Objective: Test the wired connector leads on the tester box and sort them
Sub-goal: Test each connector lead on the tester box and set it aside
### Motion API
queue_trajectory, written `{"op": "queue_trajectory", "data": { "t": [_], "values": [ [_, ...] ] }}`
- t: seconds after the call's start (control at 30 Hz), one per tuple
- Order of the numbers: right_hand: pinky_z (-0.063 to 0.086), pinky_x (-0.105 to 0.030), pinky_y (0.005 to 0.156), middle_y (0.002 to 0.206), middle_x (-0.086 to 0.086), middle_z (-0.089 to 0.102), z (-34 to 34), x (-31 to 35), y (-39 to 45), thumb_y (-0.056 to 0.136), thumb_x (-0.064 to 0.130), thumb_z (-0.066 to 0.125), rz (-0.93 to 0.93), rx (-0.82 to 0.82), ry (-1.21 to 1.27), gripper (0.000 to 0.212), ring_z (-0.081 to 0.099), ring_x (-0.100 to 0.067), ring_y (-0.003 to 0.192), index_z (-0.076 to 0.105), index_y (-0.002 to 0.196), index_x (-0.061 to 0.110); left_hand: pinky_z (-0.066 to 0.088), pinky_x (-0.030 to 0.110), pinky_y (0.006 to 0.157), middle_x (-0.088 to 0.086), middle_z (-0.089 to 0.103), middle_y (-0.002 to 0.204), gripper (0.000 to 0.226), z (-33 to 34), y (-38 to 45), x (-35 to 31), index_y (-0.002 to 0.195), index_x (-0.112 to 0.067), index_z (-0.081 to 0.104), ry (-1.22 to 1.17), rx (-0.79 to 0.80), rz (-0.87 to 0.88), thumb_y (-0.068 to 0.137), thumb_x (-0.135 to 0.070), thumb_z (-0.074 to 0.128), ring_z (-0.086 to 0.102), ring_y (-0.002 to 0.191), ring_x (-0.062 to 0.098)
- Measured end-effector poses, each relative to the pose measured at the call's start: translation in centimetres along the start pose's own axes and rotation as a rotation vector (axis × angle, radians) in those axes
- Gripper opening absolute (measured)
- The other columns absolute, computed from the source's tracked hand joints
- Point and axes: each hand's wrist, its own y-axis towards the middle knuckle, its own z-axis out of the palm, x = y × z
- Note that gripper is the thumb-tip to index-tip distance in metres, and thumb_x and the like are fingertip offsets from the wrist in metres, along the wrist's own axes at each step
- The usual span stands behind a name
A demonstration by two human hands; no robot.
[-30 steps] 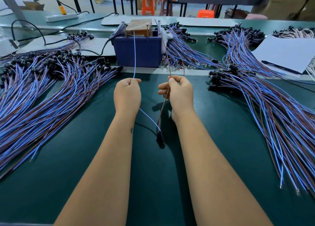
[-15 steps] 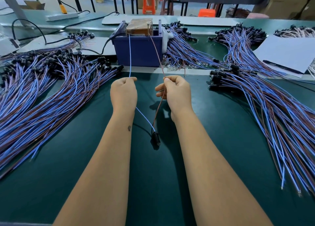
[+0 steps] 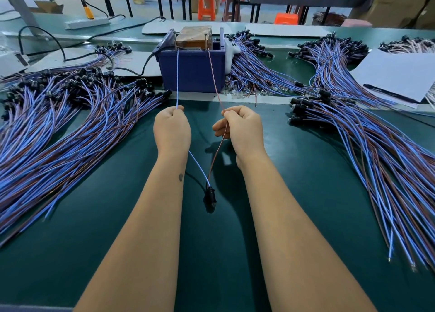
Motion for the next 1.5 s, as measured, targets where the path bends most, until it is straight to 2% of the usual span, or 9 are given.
{"op": "queue_trajectory", "data": {
  "t": [0.13,0.47,0.93,1.07,1.5],
  "values": [
    [0.043,-0.014,0.047,0.055,0.000,0.066,0.03,-0.04,-0.06,0.092,0.008,0.050,0.000,0.003,-0.007,0.014,0.059,-0.012,0.049,0.056,0.080,0.013,0.030,0.024,0.045,-0.007,0.040,0.056,0.039,0.05,-0.11,-0.17,0.116,-0.017,0.061,-0.022,-0.005,-0.012,0.090,-0.009,0.033,0.031,0.044,0.009],
    [0.044,-0.016,0.047,0.054,-0.002,0.066,0.19,-0.12,-0.02,0.089,0.008,0.051,-0.006,0.010,-0.029,0.014,0.058,-0.014,0.049,0.057,0.077,0.012,0.029,0.026,0.047,-0.006,0.039,0.058,0.035,0.03,0.01,-0.18,0.109,-0.018,0.058,-0.045,-0.011,-0.003,0.091,-0.008,0.032,0.031,0.046,0.010],
    [0.047,-0.020,0.051,0.055,-0.004,0.066,0.12,0.01,-0.21,0.090,0.008,0.051,-0.021,0.019,-0.022,0.015,0.060,-0.014,0.053,0.060,0.078,0.013,0.029,0.024,0.046,-0.007,0.040,0.055,0.040,0.10,0.18,-0.11,0.114,-0.015,0.061,-0.064,-0.021,-0.019,0.088,-0.006,0.032,0.033,0.045,0.010],
    [0.045,-0.017,0.048,0.055,-0.003,0.065,0.14,0.10,-0.28,0.090,0.008,0.051,-0.022,0.016,-0.008,0.015,0.059,-0.012,0.050,0.060,0.079,0.014,0.028,0.024,0.046,-0.007,0.039,0.055,0.040,0.09,0.23,-0.09,0.111,-0.015,0.061,-0.070,-0.021,-0.025,0.086,-0.005,0.032,0.032,0.045,0.010],
    [0.047,-0.020,0.051,0.055,-0.003,0.066,0.15,0.13,-0.29,0.091,0.008,0.050,-0.018,0.011,-0.005,0.014,0.059,-0.012,0.051,0.060,0.083,0.012,0.027,0.024,0.046,-0.009,0.038,0.053,0.035,0.01,0.37,-0.02,0.101,-0.021,0.060,-0.080,-0.019,-0.032,0.086,-0.006,0.032,0.031,0.043,0.009]
  ]
}}
